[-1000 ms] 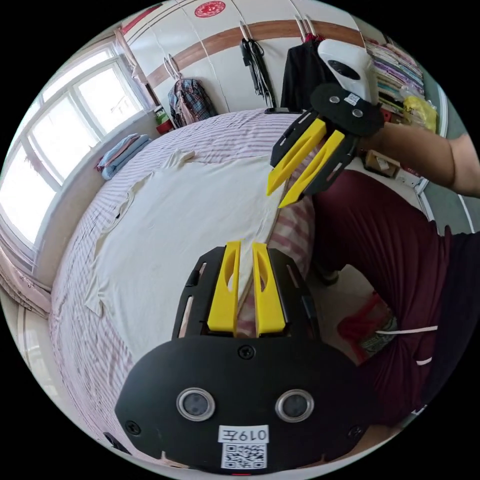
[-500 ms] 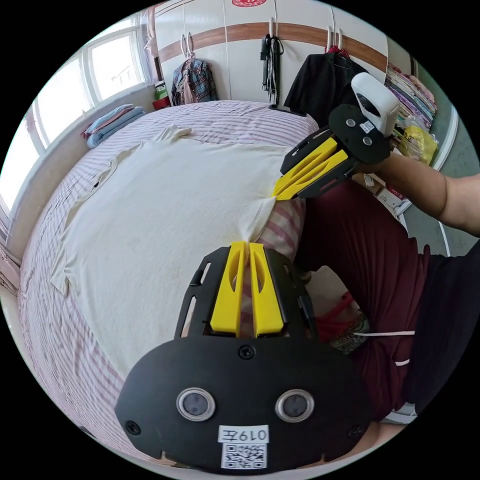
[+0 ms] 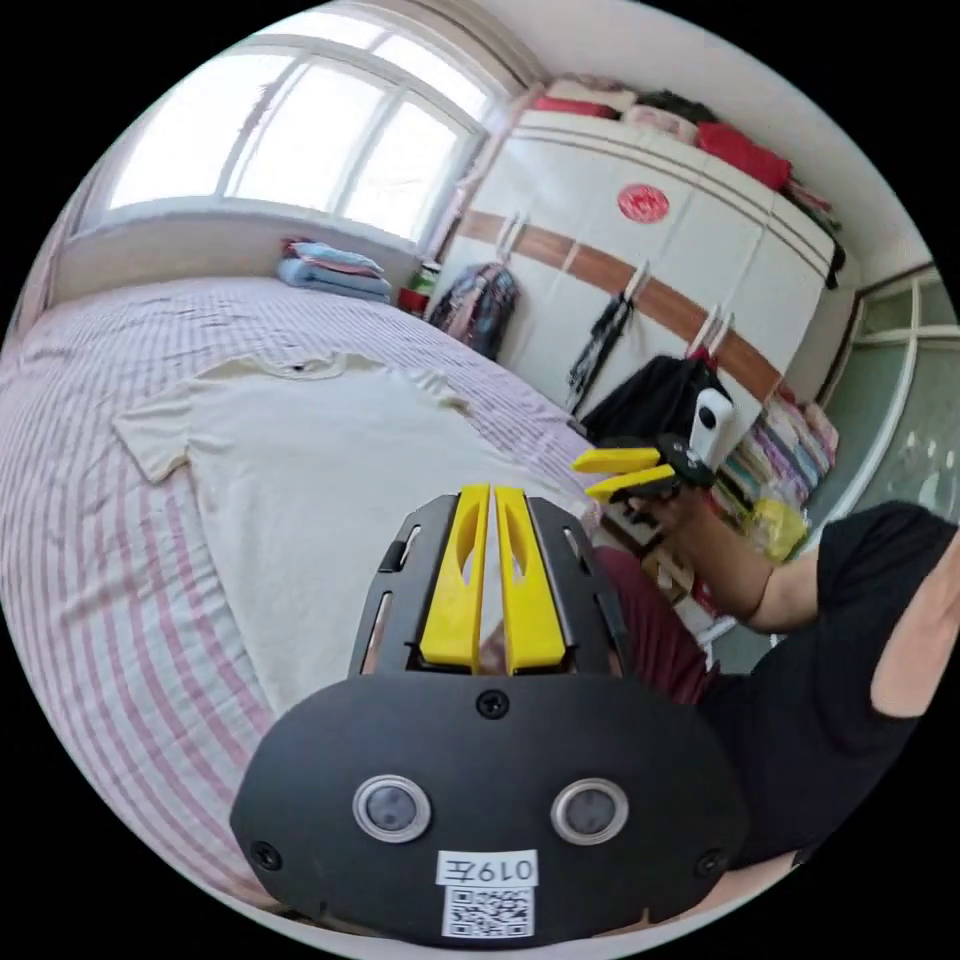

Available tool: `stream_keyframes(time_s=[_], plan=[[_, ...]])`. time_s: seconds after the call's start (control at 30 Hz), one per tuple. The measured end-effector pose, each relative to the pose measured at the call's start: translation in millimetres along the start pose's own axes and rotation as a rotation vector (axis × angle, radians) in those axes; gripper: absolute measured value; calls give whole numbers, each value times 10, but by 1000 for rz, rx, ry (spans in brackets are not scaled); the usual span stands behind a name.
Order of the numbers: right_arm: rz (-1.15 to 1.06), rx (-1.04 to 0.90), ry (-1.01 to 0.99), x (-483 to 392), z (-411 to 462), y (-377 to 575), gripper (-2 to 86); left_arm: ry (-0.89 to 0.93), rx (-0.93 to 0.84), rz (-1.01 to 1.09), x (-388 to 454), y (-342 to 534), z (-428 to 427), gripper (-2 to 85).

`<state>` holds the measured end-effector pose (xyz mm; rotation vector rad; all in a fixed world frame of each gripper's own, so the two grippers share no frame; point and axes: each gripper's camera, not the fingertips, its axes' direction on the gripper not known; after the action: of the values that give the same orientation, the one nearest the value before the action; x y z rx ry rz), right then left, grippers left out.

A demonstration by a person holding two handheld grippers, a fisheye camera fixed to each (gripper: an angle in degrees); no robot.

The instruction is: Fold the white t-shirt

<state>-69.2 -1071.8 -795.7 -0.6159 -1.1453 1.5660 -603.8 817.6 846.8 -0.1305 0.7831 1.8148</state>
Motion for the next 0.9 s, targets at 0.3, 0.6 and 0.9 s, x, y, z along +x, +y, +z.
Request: stream_keyframes(time_s=[0.3,0.6,0.9], plan=[[176,547,-573,1384,446,-468,-6,-111,328,-827,-2873,-6,-1016,12],[89,554,-442,1556,965,-841,48,-197,218,-1000,-4075,-226,-803,14],[45,561,-455,1917,1333,-1856,52,-74,376,-1039,-4792,-121,-883,45]])
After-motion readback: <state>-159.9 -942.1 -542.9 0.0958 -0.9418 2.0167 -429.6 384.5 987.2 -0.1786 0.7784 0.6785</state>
